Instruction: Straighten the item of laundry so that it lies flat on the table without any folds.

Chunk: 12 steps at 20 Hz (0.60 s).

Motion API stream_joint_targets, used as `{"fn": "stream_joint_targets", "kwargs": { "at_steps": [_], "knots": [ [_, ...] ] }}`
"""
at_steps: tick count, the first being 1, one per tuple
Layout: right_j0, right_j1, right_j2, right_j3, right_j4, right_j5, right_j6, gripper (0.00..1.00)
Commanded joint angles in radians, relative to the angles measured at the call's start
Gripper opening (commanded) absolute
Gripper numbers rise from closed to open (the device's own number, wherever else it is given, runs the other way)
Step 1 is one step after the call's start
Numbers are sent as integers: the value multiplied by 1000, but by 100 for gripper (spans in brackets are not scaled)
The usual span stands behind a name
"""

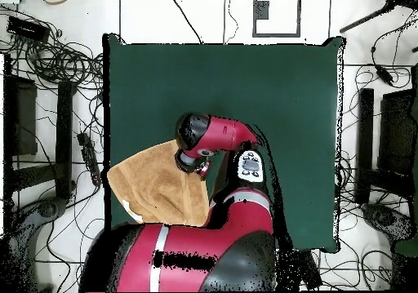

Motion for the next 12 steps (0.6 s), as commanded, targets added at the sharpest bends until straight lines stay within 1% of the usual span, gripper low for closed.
{"fn": "stream_joint_targets", "kwargs": {
  "at_steps": [1, 4, 6, 12],
  "knots": [
    [73, 217, -69, -130, -52, -197, 307, 100],
    [119, 238, -144, -182, -111, -186, 323, 100],
    [139, 257, -184, -221, -137, -174, 313, 100],
    [163, 315, -258, -288, -174, -205, 296, 100]
  ]
}}
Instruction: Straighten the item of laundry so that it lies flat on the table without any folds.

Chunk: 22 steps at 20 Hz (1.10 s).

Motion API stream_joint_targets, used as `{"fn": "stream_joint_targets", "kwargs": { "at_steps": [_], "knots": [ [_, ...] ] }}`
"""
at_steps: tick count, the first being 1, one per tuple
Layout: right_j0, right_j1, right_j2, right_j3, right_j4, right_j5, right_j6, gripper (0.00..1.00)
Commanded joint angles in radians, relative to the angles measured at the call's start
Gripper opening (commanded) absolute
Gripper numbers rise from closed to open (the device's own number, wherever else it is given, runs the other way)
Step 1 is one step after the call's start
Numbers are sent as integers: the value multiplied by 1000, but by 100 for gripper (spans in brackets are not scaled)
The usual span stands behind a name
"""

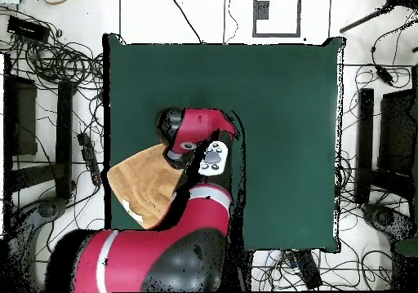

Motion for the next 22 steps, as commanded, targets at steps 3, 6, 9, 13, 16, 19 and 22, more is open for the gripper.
{"fn": "stream_joint_targets", "kwargs": {
  "at_steps": [3, 6, 9, 13, 16, 19, 22],
  "knots": [
    [18, 234, -128, -123, -164, -349, 303, 100],
    [30, 235, -144, -115, -166, -377, 305, 100],
    [38, 243, -160, -116, -172, -416, 298, 100],
    [36, 254, -172, -116, -172, -475, 295, 100],
    [29, 256, -171, -110, -172, -513, 278, 100],
    [23, 256, -170, -106, -173, -533, 265, 100],
    [18, 254, -169, -102, -172, -545, 242, 100]
  ]
}}
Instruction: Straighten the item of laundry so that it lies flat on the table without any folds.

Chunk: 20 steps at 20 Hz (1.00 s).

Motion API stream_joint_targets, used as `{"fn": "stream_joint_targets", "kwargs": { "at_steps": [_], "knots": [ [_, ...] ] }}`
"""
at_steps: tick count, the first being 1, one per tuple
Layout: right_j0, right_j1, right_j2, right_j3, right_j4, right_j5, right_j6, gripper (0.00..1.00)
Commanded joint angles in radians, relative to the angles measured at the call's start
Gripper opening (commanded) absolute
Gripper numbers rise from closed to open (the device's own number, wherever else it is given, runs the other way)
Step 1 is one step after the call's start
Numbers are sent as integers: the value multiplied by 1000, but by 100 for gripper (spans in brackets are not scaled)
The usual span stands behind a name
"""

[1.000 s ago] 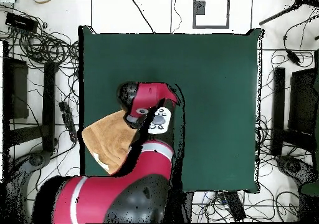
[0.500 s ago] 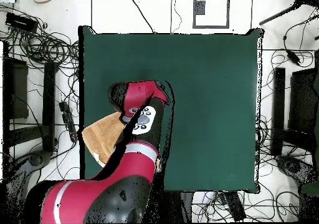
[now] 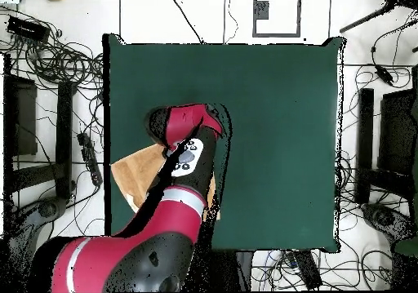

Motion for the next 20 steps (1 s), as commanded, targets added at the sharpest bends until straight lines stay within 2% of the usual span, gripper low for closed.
{"fn": "stream_joint_targets", "kwargs": {
  "at_steps": [1, 20],
  "knots": [
    [-74, 201, -17, -26, -145, -517, 234, 100],
    [-105, 189, -12, -27, -205, -516, 121, 100]
  ]
}}
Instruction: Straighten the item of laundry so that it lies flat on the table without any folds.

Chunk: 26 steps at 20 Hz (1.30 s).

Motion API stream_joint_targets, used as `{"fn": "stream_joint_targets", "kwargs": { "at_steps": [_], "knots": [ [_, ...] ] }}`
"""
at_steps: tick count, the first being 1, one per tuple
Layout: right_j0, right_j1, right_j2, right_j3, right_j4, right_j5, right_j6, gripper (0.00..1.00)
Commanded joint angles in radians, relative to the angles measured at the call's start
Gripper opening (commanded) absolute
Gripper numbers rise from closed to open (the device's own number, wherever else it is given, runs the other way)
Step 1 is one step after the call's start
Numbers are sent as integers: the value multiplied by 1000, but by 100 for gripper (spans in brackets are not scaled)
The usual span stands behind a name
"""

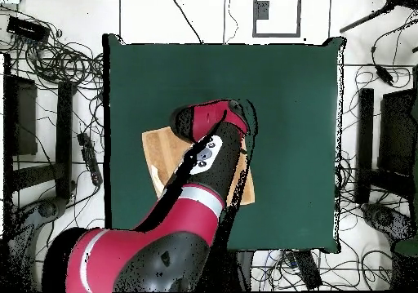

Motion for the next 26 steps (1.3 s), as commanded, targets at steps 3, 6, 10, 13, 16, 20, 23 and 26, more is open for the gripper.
{"fn": "stream_joint_targets", "kwargs": {
  "at_steps": [3, 6, 10, 13, 16, 20, 23, 26],
  "knots": [
    [-49, 176, 79, 5, -106, -308, 114, 100],
    [-51, 176, 82, -4, -119, -297, 104, 100],
    [-49, 175, 81, 4, -143, -305, 99, 100],
    [-44, 182, 72, -3, -161, -317, 105, 100],
    [-41, 188, 61, -15, -181, -327, 112, 100],
    [-40, 199, 50, -30, -205, -336, 122, 100],
    [-45, 198, 54, -35, -216, -332, 118, 100],
    [-66, 182, 84, -23, -191, -302, 110, 100]
  ]
}}
